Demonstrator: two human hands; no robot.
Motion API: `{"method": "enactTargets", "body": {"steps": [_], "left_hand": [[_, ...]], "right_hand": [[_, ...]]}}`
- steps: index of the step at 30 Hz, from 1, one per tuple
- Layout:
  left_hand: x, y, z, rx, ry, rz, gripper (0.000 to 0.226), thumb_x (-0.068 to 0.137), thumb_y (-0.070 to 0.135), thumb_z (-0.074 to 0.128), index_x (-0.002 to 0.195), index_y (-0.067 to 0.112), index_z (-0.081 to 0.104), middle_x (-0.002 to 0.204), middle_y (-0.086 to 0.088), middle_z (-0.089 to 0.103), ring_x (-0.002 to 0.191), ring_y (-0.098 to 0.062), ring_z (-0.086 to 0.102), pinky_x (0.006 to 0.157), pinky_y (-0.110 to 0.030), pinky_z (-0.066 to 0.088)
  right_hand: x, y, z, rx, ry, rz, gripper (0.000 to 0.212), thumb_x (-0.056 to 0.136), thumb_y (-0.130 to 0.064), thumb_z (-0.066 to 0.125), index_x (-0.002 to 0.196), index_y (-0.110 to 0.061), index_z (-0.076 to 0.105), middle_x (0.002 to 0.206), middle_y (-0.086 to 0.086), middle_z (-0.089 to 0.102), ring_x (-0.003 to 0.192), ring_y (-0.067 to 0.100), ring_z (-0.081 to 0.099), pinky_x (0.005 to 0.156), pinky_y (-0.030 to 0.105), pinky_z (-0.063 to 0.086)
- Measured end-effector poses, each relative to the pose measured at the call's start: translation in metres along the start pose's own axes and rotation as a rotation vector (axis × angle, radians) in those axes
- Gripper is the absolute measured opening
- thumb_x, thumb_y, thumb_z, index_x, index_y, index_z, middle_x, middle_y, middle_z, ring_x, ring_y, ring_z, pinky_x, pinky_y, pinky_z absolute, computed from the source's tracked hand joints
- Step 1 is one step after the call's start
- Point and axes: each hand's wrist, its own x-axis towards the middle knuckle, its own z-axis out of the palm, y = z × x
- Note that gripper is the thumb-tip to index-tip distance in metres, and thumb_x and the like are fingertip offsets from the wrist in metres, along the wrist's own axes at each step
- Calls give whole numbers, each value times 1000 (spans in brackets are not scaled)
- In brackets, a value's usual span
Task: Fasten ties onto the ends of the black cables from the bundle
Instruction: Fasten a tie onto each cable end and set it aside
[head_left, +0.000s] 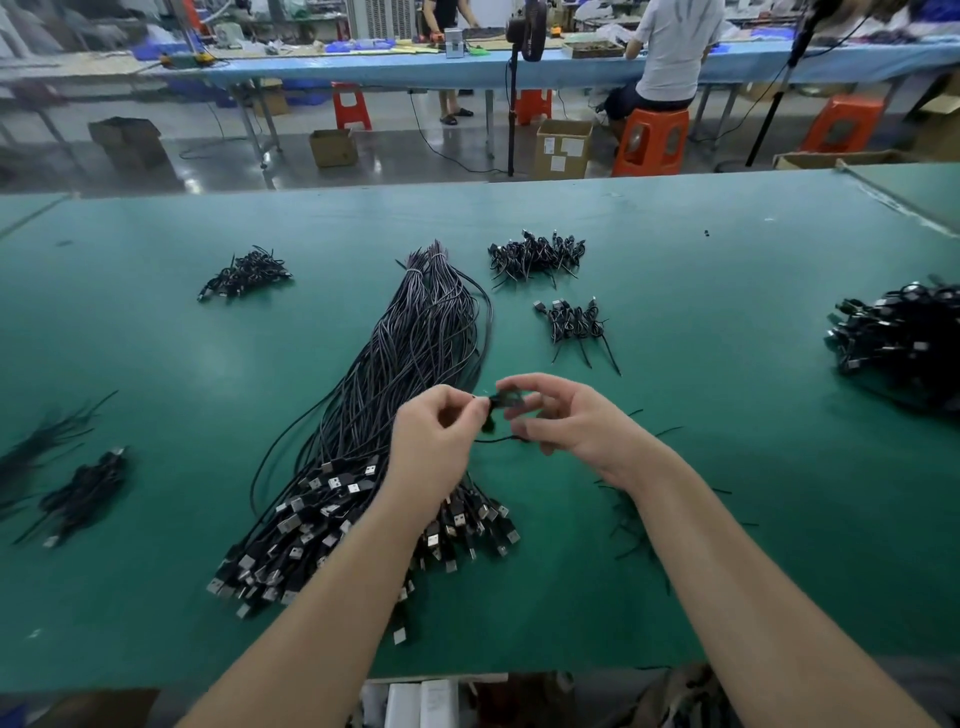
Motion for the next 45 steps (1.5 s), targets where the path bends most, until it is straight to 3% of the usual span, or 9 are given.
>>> {"method": "enactTargets", "body": {"steps": [8,14,17,20,27,34,37,41,45], "left_hand": [[3,2,3,-412,-149,-384,20,92,13,70,72,11,68,59,3,52,58,-12,46,58,-26,41],[-8,4,3,662,26,794,15,90,5,64,76,7,58,77,-5,55,76,-25,51,76,-35,44],[-8,1,2,890,45,999,17,89,4,67,74,7,58,76,-9,55,74,-31,53,72,-43,48],[-12,-4,3,671,33,825,17,91,7,65,76,8,58,77,-5,55,76,-26,53,75,-35,46],[7,-4,3,-440,-145,-404,24,92,13,69,68,15,68,57,4,50,57,-13,44,57,-25,41],[-2,-5,6,-418,-214,-360,33,91,14,72,59,21,69,59,4,50,58,-12,44,61,-27,39],[-6,3,5,-86,-141,-130,26,92,20,72,67,20,65,60,8,52,54,-7,43,55,-20,39],[-14,5,1,762,-6,848,18,94,10,59,77,9,57,78,-4,54,76,-24,50,76,-34,44],[-15,2,0,742,10,869,17,93,9,63,77,8,57,79,-6,54,77,-26,51,76,-36,44]], "right_hand": [[7,-7,14,-112,104,-90,19,93,-25,71,107,-13,73,71,-14,69,58,-3,54,59,12,41],[8,-9,11,82,111,115,17,91,-24,74,96,-15,61,82,10,64,68,20,56,52,25,40],[3,-8,2,137,-37,174,17,90,-26,75,89,-15,62,80,5,64,67,13,60,51,20,39],[1,-4,0,179,-69,113,7,94,-20,69,95,-13,65,84,8,68,73,15,64,53,21,45],[-1,-3,2,-199,18,-101,31,90,-16,74,110,-39,72,117,-6,67,86,9,59,79,25,54],[-1,-6,5,-245,57,-89,11,90,-29,75,96,-20,76,76,-5,69,67,5,54,65,18,43],[1,-6,8,-186,99,-14,22,89,-33,75,97,-12,74,74,1,65,64,13,51,63,25,42],[4,-4,10,23,61,126,21,91,-27,73,98,-9,65,76,3,70,64,13,64,59,25,49],[0,-1,9,107,11,118,12,94,-23,69,93,-13,62,73,3,68,63,14,65,52,22,47]]}}
